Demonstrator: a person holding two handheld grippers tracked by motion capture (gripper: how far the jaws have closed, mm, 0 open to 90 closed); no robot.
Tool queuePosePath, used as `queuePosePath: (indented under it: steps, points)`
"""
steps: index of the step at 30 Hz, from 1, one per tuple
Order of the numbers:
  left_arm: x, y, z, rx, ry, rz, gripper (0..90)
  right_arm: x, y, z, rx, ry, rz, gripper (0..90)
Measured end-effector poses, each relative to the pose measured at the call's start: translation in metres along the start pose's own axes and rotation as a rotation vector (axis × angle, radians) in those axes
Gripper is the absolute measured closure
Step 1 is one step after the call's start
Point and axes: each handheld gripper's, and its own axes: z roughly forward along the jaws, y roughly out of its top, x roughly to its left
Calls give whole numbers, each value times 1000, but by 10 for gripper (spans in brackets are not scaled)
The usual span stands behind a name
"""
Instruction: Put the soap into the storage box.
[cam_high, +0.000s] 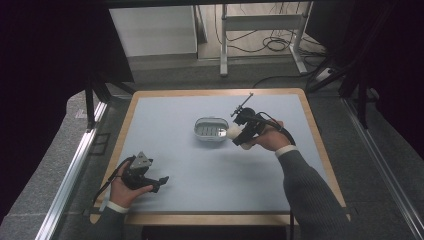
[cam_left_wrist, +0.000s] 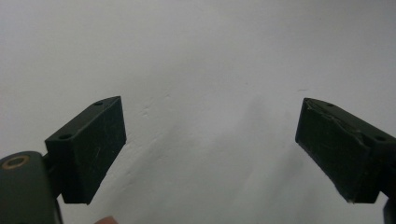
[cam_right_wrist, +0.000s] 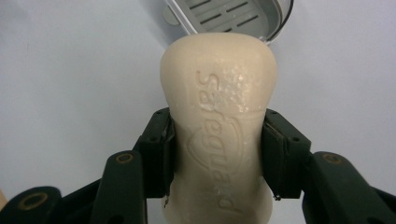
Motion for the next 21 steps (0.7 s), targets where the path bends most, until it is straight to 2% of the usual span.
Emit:
queuePosePath:
  steps: [20, 21]
  points:
    - [0, 0, 0, 5, 0, 5, 91, -12, 23, 9, -14, 17, -5, 498]
    - [0, 0, 0, 7, 0, 8, 91, -14, 25, 10, -15, 29, -13, 498]
